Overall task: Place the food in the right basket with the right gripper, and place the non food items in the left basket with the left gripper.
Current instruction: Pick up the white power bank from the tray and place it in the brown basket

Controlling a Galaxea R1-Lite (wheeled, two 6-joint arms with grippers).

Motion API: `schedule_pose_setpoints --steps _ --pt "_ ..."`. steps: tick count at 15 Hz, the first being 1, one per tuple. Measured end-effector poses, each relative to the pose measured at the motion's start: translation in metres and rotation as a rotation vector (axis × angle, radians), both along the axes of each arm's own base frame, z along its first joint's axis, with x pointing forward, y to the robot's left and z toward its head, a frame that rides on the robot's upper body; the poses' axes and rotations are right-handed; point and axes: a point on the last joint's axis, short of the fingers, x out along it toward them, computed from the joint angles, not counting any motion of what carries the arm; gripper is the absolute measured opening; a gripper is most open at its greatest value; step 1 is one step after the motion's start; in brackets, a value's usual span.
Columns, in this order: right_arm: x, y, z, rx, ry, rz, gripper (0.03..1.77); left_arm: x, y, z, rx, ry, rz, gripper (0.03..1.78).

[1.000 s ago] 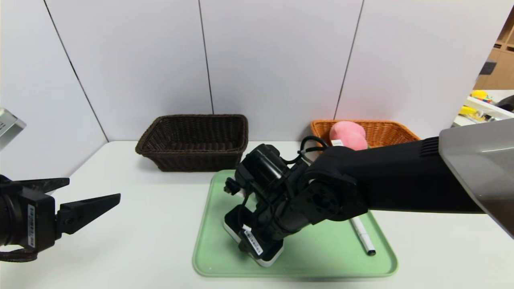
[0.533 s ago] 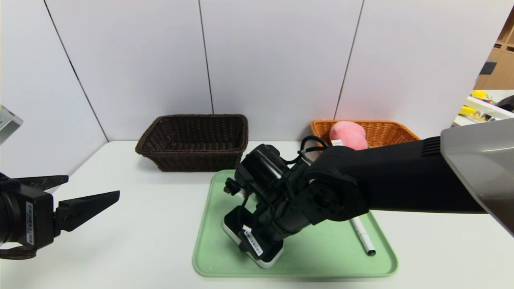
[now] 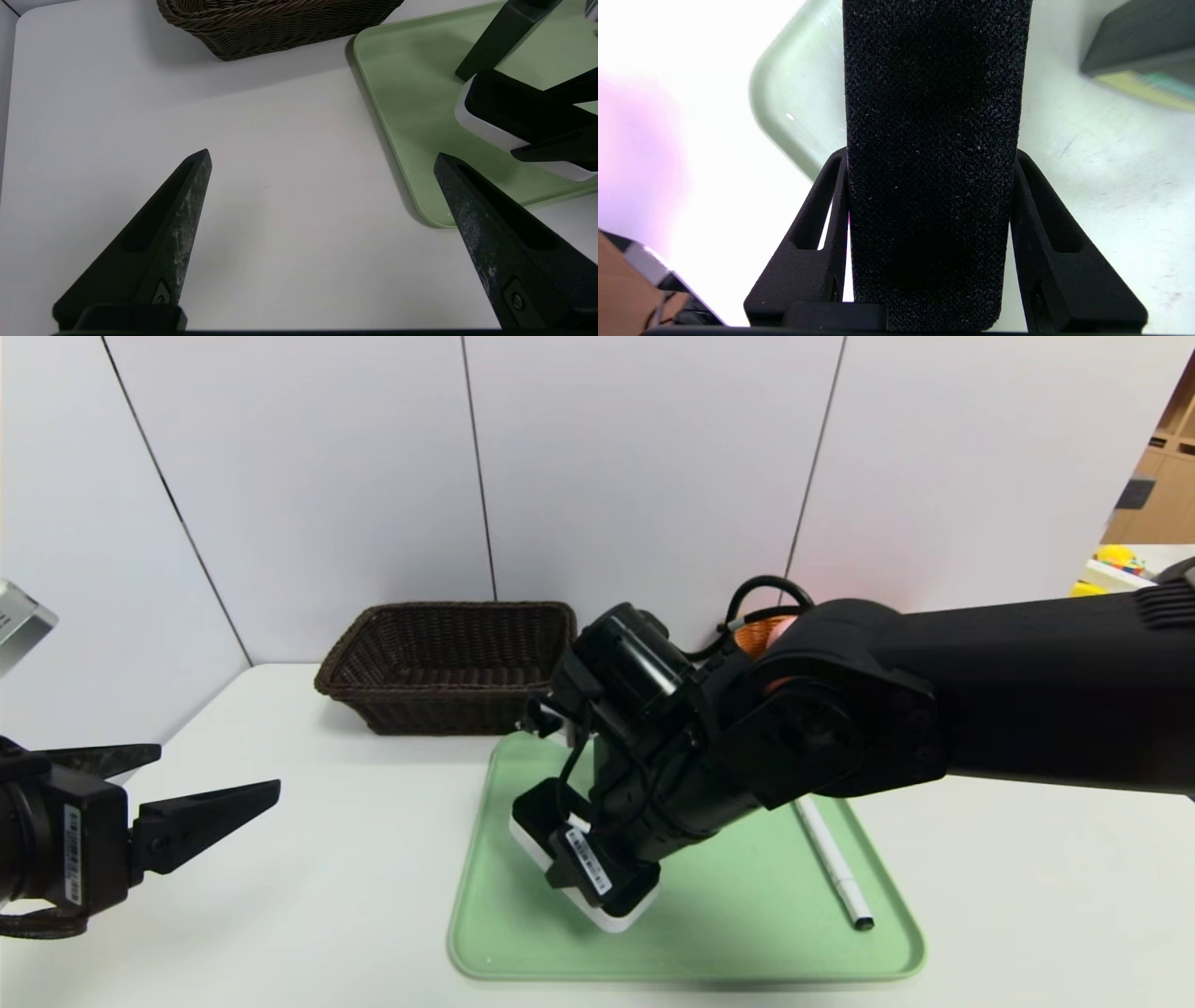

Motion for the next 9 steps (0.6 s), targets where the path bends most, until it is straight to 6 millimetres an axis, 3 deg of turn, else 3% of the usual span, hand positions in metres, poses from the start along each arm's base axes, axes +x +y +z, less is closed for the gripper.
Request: schedule_pose_setpoints --steps 6,9 --pt "0.010 0.014 0.064 0.232 -0.148 -0.032 0.96 0.000 0.000 -0.005 0.006 0.020 0.000 1.69" --pt "0.029 0.034 0.071 0.371 -0.310 -0.098 0.96 0.000 0.000 -0.007 0.010 0.027 0.003 1.69"
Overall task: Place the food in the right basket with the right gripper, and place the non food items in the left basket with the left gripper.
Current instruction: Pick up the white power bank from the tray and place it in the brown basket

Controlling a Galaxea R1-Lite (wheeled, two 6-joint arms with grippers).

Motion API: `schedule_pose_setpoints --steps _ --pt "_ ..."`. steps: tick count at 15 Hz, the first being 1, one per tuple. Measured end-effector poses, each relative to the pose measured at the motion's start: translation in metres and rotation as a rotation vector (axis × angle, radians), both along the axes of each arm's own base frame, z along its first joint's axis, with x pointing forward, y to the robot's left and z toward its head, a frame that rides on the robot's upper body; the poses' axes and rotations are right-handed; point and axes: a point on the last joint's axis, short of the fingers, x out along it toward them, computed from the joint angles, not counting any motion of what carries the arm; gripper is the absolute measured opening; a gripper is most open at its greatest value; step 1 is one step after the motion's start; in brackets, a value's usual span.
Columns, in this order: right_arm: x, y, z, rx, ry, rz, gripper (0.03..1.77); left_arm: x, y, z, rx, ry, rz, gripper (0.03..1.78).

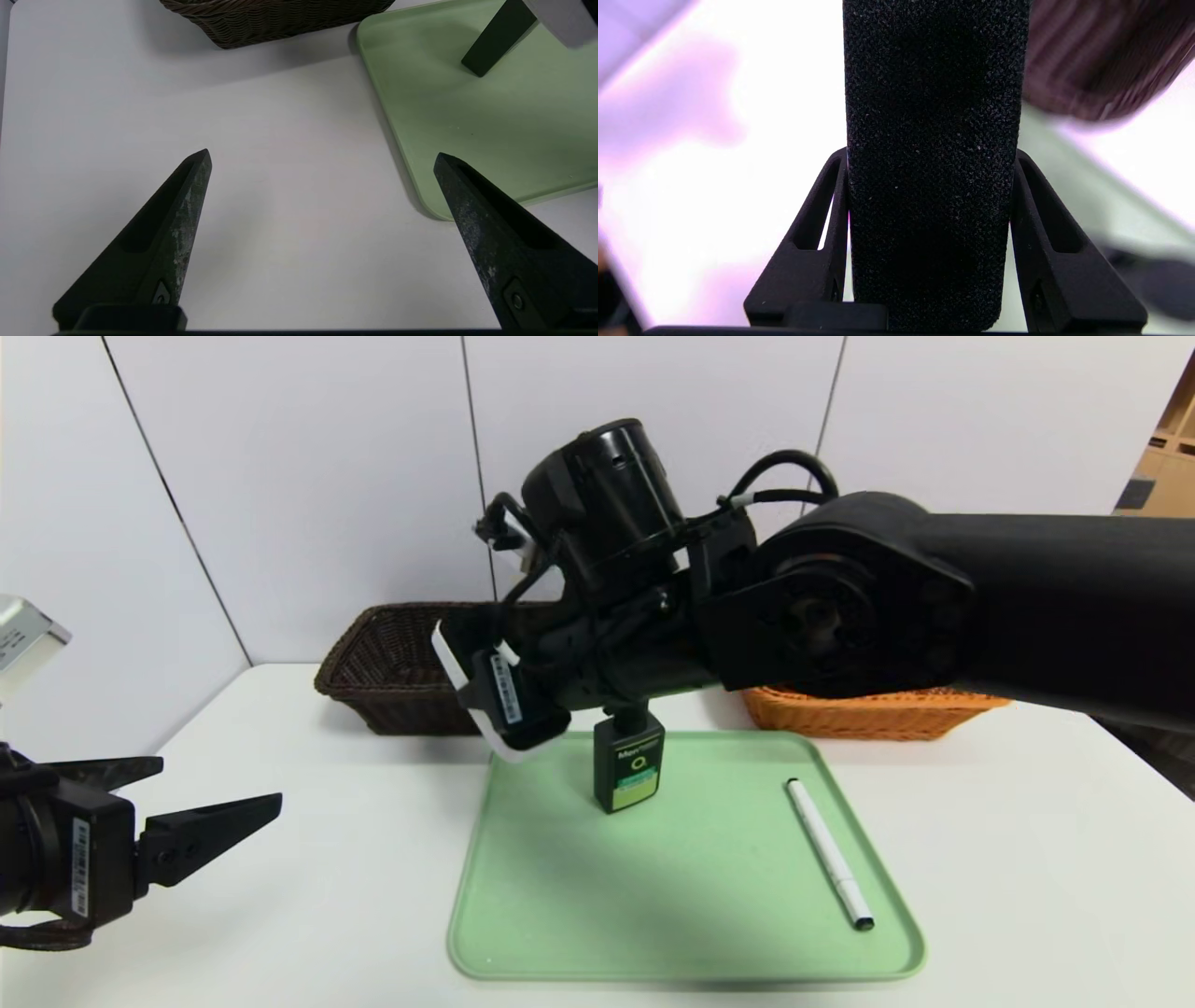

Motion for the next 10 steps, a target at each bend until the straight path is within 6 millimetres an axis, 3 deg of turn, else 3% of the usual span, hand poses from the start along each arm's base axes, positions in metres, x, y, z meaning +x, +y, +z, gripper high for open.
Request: schedule_pose_setpoints --steps 5,10 --pt "0.048 0.030 -0.020 0.220 -0.279 -0.129 0.96 -0.003 0.001 -0.005 0.016 0.021 0.007 1.69" --pt "0.097 0.023 -0.047 0.335 -0.448 -0.264 0.96 -0.015 0.007 -0.014 0.052 0.057 0.040 1.69"
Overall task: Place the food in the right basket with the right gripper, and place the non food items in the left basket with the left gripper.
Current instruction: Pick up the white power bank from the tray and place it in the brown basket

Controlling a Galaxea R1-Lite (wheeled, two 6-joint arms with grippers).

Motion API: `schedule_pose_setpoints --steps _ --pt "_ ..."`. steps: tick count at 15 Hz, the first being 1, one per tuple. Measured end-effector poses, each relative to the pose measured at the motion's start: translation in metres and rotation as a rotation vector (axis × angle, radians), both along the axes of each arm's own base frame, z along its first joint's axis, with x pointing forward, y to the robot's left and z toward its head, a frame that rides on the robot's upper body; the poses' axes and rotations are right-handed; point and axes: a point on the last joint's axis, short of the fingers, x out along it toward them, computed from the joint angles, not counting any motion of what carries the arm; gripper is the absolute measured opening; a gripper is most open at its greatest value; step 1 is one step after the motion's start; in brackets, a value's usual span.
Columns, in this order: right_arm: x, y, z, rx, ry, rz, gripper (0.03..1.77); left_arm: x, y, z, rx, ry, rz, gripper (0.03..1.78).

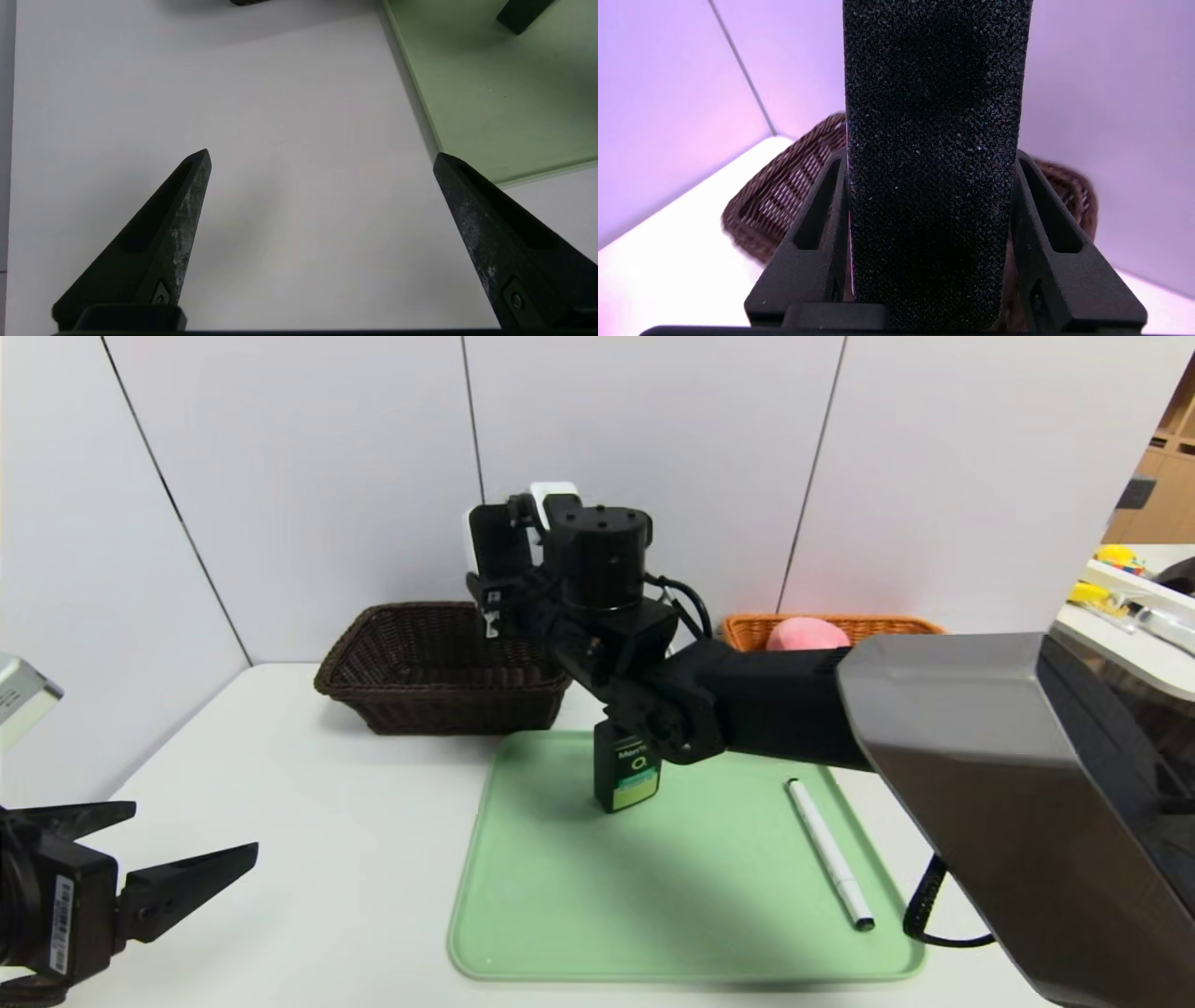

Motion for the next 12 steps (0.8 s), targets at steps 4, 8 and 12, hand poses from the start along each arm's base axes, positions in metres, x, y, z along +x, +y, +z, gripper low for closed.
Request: schedule_pose_setpoints --steps 4,8,12 --pt "0.020 -0.010 -0.017 -0.018 0.000 -0.044 0.96 -0.010 0.004 -0.005 0.011 0.023 0.004 1.69" --pt "0.022 -0.009 -0.022 -0.027 0.000 -0.044 0.96 -0.012 0.005 -0.004 0.014 0.012 0.010 1.69" --pt "0.022 -0.008 -0.024 -0.032 0.006 -0.046 1.06 -0.012 0.005 -0.003 0.013 0.009 0.009 1.69"
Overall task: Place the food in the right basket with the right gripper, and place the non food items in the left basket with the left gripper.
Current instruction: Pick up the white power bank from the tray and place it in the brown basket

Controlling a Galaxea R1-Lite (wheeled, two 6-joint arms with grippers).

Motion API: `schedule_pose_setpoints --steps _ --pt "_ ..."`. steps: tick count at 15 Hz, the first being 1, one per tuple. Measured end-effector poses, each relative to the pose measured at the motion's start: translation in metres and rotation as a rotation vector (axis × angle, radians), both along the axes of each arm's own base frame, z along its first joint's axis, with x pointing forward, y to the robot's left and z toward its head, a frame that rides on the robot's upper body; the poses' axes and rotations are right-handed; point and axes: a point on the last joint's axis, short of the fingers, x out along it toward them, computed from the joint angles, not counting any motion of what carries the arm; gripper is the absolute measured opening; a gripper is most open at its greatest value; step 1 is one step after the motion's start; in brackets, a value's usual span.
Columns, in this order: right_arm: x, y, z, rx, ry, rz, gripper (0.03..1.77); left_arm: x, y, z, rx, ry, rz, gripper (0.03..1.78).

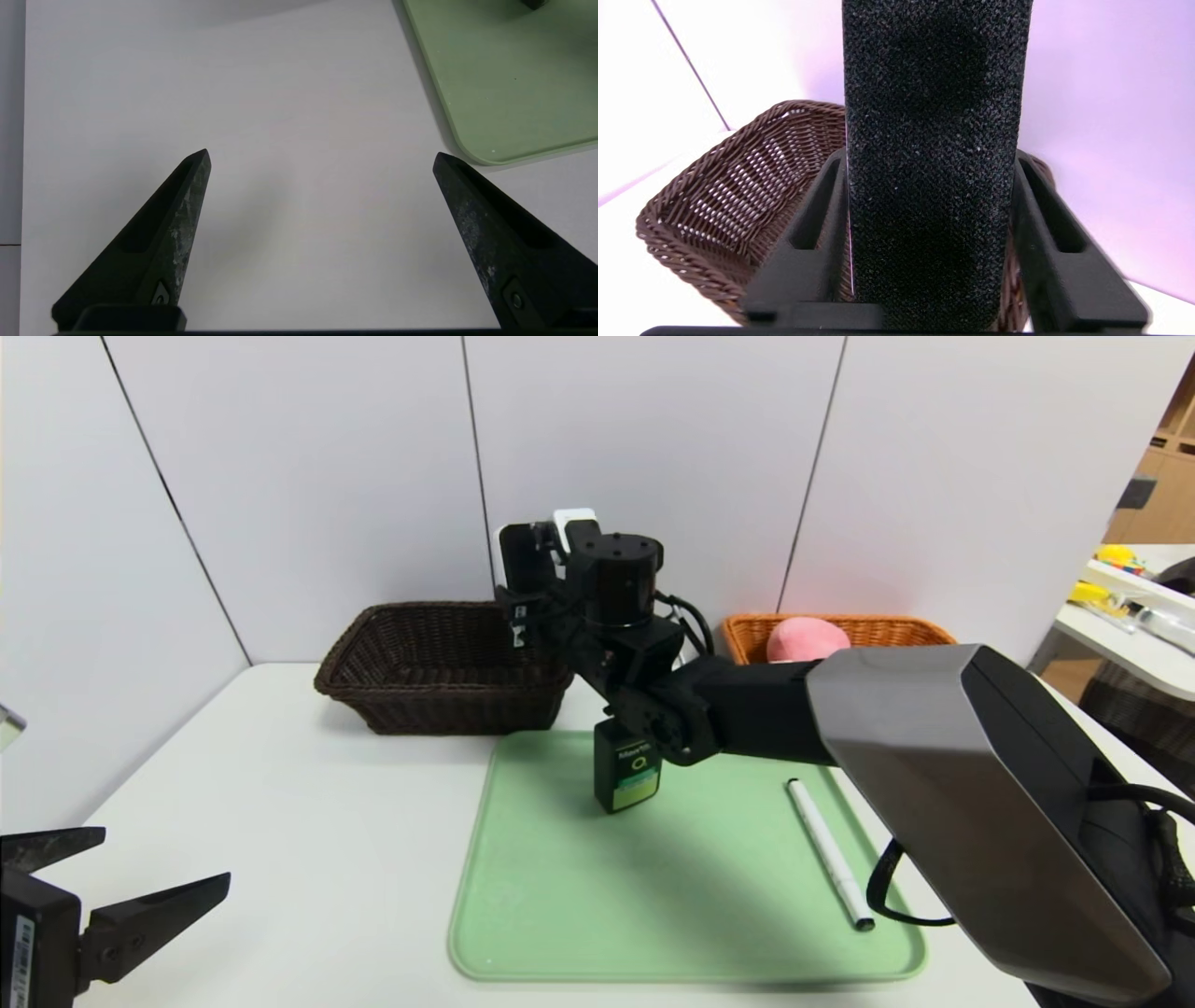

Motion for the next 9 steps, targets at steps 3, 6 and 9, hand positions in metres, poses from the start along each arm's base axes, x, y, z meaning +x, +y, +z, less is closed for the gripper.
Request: schedule_pose_setpoints --steps 3,6,9 --pt "0.0016 0.0010 -0.0054 -0.008 0.005 -0.008 1.27 0.0004 -0.0002 0.0004 0.001 0.000 -0.001 1.69" --pt "0.0001 0.0040 -0.0074 -0.013 0.005 -0.001 1.41 0.0010 -0.0004 0.0006 0.000 -0.002 -0.002 1.69" --pt "-0.0016 0.0017 -0.0003 -0.007 -0.001 -0.005 1.50 0.0025 -0.0010 0.0021 -0.001 -0.007 -0.002 1.69"
